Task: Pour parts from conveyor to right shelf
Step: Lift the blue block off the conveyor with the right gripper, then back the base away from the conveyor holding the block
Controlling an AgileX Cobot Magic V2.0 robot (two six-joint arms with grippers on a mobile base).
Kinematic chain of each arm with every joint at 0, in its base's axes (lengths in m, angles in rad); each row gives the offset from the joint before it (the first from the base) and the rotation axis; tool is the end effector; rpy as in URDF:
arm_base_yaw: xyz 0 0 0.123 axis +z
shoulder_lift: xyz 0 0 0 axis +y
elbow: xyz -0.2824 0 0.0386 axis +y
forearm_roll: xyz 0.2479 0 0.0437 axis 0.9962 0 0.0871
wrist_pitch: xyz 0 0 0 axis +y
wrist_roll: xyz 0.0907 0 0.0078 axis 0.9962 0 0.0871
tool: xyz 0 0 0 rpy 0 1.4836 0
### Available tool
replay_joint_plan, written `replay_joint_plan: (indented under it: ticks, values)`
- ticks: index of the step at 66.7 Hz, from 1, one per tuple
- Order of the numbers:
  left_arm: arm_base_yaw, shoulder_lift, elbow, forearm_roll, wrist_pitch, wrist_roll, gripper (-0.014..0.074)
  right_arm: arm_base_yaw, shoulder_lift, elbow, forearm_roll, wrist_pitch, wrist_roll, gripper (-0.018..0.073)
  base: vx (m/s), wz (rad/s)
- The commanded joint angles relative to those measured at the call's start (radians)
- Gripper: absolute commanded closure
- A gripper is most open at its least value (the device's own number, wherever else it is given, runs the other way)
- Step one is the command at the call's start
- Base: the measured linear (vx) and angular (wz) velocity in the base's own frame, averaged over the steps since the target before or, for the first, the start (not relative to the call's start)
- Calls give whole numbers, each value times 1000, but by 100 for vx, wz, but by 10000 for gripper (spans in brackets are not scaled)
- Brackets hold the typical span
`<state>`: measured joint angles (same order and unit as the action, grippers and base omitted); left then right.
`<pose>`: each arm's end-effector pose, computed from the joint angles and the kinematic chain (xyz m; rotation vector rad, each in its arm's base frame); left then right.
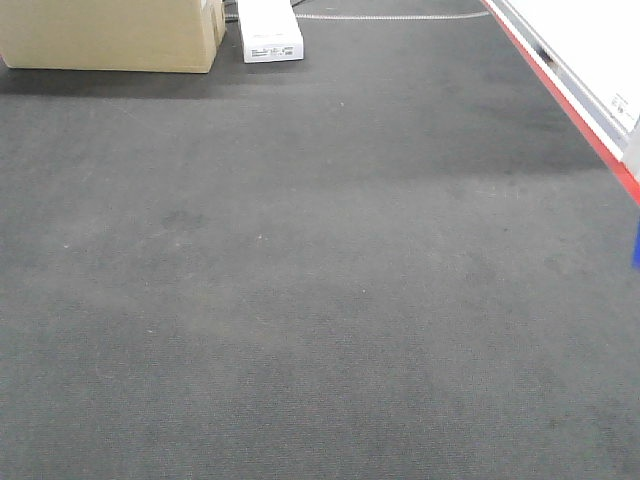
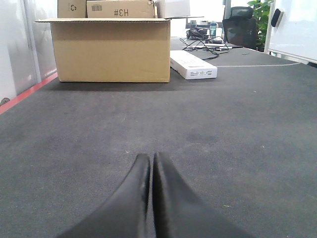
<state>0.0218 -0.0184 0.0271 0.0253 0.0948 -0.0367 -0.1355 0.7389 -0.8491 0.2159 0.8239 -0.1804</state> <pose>0.0562 0.0014 0.1963 -0.0283 1.5868 0.0099 0.1329 -0.0037 0.3605 0.0230 2.1777 0.0769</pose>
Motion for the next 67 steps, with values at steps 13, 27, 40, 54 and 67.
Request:
replay_joint_plan:
  ticks: [13,27,40,54,67]
  values:
    - [-6,-6,-20,-6,-72,-7,603,84,-245,245,25,-169,-16,561,0,0]
    - [-6,-6,-20,-6,-72,-7,603,154,-442,361,-87,-221,31,561,0,0]
    - [-6,-6,-20,-6,-72,-7,603,154,-578,462,-112,-348,34,561,0,0]
    - [-6,-6,-20,-6,-72,-7,603,154,-682,550,-124,-516,27,561,0,0]
    - [-6,-6,-20,-6,-72,-7,603,154,-682,560,-119,-542,30,561,0,0]
